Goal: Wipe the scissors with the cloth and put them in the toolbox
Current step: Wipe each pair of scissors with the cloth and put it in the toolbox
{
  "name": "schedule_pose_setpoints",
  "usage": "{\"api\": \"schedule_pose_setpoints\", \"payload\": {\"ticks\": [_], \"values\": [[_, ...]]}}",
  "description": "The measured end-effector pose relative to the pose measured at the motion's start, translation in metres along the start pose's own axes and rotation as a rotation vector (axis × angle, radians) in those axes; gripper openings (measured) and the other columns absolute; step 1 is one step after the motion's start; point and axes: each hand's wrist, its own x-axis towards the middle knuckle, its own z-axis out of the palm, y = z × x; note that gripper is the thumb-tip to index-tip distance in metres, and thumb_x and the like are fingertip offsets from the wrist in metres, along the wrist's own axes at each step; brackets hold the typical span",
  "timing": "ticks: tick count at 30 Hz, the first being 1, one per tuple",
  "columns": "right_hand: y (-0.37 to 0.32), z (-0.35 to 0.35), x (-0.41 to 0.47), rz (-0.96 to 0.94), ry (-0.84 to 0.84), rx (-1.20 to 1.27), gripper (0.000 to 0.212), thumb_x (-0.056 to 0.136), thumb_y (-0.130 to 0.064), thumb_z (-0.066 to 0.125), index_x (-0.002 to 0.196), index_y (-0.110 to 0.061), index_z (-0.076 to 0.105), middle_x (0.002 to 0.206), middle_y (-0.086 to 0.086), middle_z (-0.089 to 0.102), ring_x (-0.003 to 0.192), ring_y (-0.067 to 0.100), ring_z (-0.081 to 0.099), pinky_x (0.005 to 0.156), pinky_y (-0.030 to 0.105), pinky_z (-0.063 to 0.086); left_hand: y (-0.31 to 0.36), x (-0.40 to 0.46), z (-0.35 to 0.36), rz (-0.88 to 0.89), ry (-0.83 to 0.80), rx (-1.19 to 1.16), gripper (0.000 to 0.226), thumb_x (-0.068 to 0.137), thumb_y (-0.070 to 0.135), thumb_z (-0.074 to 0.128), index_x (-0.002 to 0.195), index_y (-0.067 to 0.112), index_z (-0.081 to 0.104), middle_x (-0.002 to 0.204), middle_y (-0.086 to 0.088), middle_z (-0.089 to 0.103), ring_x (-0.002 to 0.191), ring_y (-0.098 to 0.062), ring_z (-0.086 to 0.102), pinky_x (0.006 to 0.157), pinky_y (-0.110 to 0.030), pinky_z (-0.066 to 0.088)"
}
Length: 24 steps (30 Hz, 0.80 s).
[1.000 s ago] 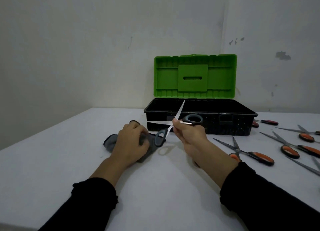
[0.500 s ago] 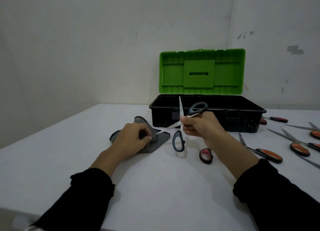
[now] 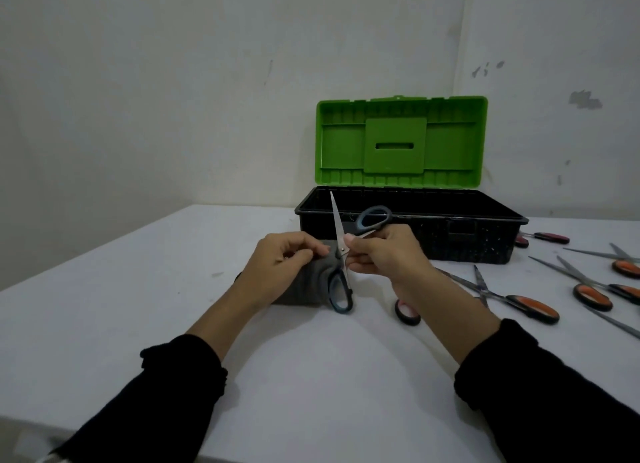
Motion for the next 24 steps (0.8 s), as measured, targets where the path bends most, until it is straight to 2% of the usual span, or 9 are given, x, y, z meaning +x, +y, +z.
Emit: {"api": "schedule_pose_setpoints", "payload": {"ticks": [2, 4, 7, 10, 14, 16, 19, 22, 24], "values": [[-0.002, 0.0, -0.001, -0.024, -0.039, 0.002, 0.013, 0.082, -0.009, 0.07, 0.078, 0.003, 0.066, 0.067, 0.014, 0.066, 0.057, 0.02, 0.065, 0.056, 0.023, 0.057, 0.0, 0.001, -0.001, -0.025, 0.018, -0.015, 0.025, 0.082, -0.006, 0.057, 0.093, 0.015, 0.067, 0.091, 0.004, 0.07, 0.085, -0.003, 0.065, 0.08, -0.015, 0.05], [-0.004, 0.001, -0.002, -0.064, -0.073, -0.003, 0.013, 0.084, -0.008, 0.068, 0.08, 0.004, 0.066, 0.068, 0.014, 0.066, 0.055, 0.019, 0.066, 0.054, 0.021, 0.055, -0.002, 0.002, -0.002, -0.06, 0.036, -0.021, 0.024, 0.078, 0.002, 0.069, 0.098, 0.016, 0.066, 0.09, 0.002, 0.07, 0.081, -0.002, 0.065, 0.076, -0.013, 0.05], [-0.003, 0.004, -0.003, -0.112, -0.083, -0.038, 0.009, 0.084, -0.007, 0.067, 0.079, 0.001, 0.066, 0.068, 0.012, 0.067, 0.056, 0.018, 0.066, 0.055, 0.022, 0.055, -0.004, 0.003, -0.002, -0.1, 0.031, 0.018, 0.019, 0.074, 0.013, 0.076, 0.093, 0.016, 0.071, 0.082, 0.004, 0.07, 0.07, 0.005, 0.062, 0.067, -0.007, 0.046], [0.002, 0.011, -0.005, -0.143, -0.082, -0.039, 0.01, 0.084, -0.007, 0.067, 0.075, -0.004, 0.065, 0.068, 0.01, 0.067, 0.056, 0.016, 0.065, 0.056, 0.021, 0.056, -0.004, 0.002, 0.001, -0.09, 0.08, 0.029, 0.012, 0.073, 0.015, 0.077, 0.083, 0.017, 0.072, 0.075, 0.005, 0.07, 0.066, 0.001, 0.061, 0.062, -0.007, 0.045], [0.005, 0.019, -0.007, -0.182, -0.055, 0.01, 0.005, 0.084, -0.006, 0.067, 0.08, -0.003, 0.066, 0.07, 0.009, 0.067, 0.058, 0.012, 0.065, 0.053, 0.018, 0.053, -0.006, 0.0, 0.002, -0.111, 0.165, -0.051, 0.01, 0.072, 0.019, 0.078, 0.079, 0.013, 0.072, 0.075, -0.004, 0.071, 0.068, -0.01, 0.063, 0.064, -0.019, 0.049], [0.002, 0.019, -0.006, -0.195, -0.065, 0.02, 0.006, 0.084, -0.006, 0.067, 0.085, -0.001, 0.068, 0.074, 0.009, 0.069, 0.062, 0.013, 0.067, 0.053, 0.018, 0.052, -0.005, 0.0, 0.004, -0.095, 0.181, -0.056, 0.01, 0.076, 0.02, 0.075, 0.079, 0.012, 0.071, 0.075, -0.003, 0.07, 0.068, -0.008, 0.062, 0.064, -0.019, 0.049], [-0.002, 0.014, -0.005, -0.201, -0.065, -0.053, 0.007, 0.083, -0.006, 0.067, 0.078, -0.003, 0.066, 0.071, 0.01, 0.069, 0.06, 0.017, 0.067, 0.056, 0.023, 0.055, -0.006, 0.0, 0.006, -0.067, 0.151, 0.002, 0.006, 0.081, 0.016, 0.069, 0.079, 0.011, 0.069, 0.073, 0.0, 0.068, 0.064, 0.0, 0.057, 0.062, -0.012, 0.045], [-0.006, 0.004, -0.002, -0.216, 0.004, -0.06, 0.015, 0.084, -0.008, 0.068, 0.07, -0.006, 0.064, 0.061, 0.007, 0.065, 0.05, 0.014, 0.064, 0.056, 0.023, 0.055, -0.014, -0.001, -0.004, -0.133, 0.156, 0.008, 0.007, 0.083, 0.012, 0.067, 0.083, 0.006, 0.071, 0.078, -0.007, 0.069, 0.064, 0.001, 0.056, 0.061, -0.009, 0.043], [-0.008, -0.004, 0.0, -0.236, 0.027, -0.068, 0.015, 0.084, -0.008, 0.068, 0.069, -0.005, 0.064, 0.06, 0.008, 0.064, 0.049, 0.013, 0.064, 0.056, 0.023, 0.056, -0.014, -0.003, -0.007, -0.182, 0.172, -0.082, 0.006, 0.081, 0.014, 0.069, 0.083, 0.008, 0.072, 0.076, -0.004, 0.069, 0.063, -0.001, 0.057, 0.06, -0.012, 0.044]]}}
